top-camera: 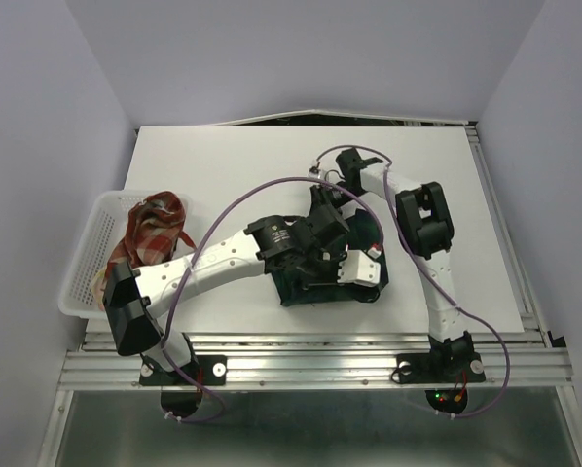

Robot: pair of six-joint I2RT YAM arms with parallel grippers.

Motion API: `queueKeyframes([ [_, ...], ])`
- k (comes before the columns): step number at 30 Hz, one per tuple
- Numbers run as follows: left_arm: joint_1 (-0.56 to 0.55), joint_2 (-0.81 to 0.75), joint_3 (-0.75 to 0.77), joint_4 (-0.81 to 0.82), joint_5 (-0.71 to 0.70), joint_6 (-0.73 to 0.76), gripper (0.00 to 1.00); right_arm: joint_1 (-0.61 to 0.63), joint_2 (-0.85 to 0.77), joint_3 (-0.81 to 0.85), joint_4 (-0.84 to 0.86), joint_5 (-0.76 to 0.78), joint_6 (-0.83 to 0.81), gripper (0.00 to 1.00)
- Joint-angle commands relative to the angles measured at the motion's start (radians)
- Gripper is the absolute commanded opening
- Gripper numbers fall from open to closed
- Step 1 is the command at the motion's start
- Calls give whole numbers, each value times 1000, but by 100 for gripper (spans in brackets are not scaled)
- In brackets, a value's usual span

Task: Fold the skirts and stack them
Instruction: Fold the skirt

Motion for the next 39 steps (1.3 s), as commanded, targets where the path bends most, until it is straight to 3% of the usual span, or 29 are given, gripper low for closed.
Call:
queueKeyframes([
  [1, 49, -18, 43, 48, 2, 45, 0, 9, -68, -124, -15, -65, -45, 47],
  [5, 118, 25, 91, 68, -24, 103, 0, 9, -106, -224, 2, -112, -53, 45],
  [11, 192, 105, 109, 163, -63, 160, 0, 18, -120, -238, -9, -156, -40, 44],
  [22, 232, 219, -32, 494, -172, 172, 0, 18, -115, -247, -11, -189, -34, 44],
  [33, 245, 285, -98, 657, -270, 136, 0, 18, -100, -261, -8, -194, -30, 43],
  [39, 247, 286, -207, 707, -353, 116, 0, 18, -95, -256, -8, -182, -30, 43],
])
